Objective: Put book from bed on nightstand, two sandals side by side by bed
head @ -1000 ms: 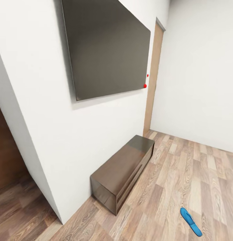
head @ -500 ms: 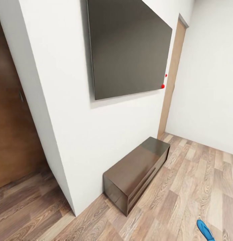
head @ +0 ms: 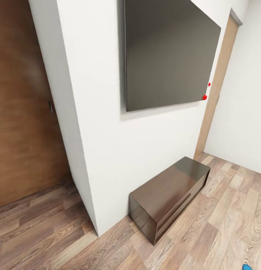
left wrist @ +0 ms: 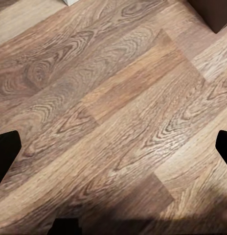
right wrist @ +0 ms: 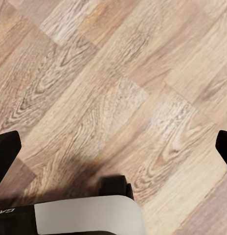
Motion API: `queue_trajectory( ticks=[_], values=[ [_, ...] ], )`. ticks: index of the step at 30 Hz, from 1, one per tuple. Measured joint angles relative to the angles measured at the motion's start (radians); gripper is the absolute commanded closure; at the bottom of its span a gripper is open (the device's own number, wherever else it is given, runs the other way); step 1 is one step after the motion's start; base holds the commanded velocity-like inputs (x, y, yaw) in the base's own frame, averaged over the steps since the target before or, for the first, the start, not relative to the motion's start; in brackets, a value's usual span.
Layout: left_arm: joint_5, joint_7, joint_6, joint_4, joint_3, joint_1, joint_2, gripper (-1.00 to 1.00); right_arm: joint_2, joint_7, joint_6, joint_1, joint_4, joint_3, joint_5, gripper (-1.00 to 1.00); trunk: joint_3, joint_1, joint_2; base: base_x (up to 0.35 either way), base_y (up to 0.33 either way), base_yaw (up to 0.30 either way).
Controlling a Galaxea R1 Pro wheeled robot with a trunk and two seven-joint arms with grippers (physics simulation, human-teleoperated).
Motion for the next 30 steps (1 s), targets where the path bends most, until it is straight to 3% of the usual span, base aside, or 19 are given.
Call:
queue_trajectory(
  ticks=[30],
  values=[
    [0.000,0.000,0.000,0.000,0.000,0.000,0.000,-1.00,0.000,-0.003,0.000,0.000,0.000,0.000,0.000,-1.00,0.000,0.000,0.000,0.000,0.000,0.290]
  ],
)
